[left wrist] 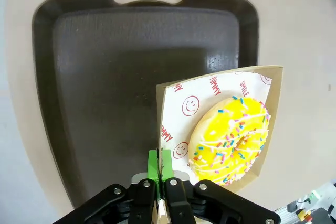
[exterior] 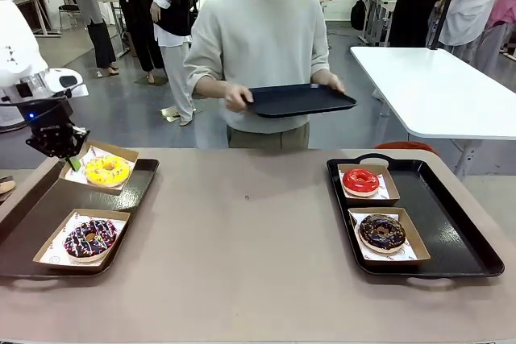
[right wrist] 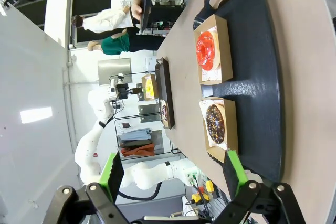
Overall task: Individually package the donuts and arrange them on the tray.
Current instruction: Place the picked Paper togo box on the Handle tray.
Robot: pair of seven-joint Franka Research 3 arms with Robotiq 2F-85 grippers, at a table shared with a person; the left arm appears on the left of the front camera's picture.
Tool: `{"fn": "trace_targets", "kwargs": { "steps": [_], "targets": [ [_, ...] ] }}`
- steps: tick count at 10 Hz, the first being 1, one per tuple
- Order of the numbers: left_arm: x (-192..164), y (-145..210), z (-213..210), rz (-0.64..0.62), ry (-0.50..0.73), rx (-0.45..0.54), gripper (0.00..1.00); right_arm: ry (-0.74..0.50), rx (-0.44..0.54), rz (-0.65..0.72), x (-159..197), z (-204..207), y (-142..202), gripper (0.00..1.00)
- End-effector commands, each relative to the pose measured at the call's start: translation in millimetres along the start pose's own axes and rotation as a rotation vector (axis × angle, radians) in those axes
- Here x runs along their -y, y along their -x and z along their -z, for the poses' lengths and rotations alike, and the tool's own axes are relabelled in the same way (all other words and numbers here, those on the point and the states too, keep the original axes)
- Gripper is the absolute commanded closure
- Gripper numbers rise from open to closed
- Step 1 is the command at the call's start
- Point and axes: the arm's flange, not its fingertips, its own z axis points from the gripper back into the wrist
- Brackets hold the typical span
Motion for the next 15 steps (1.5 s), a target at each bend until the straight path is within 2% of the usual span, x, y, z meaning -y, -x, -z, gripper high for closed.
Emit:
{"fn": "trace_targets", "kwargs": {
  "steps": [1,11,12,15],
  "targets": [
    [-7,-11,10,0.004,-0.022,-0.018,0.99,0.001,0.0,0.002,0,0,1,0.0],
    [-8,-10,22,-0.011,-0.005,-0.038,0.99,0.001,0.0,0.002,0,0,1,0.0],
    [-12,-16,21,0.023,-0.008,-0.053,0.99,0.001,0.0,0.002,0,0,1,0.0],
    [-35,-24,34,0.021,0.023,-0.125,0.99,0.001,0.0,0.002,0,0,1,0.0]
  ]
}}
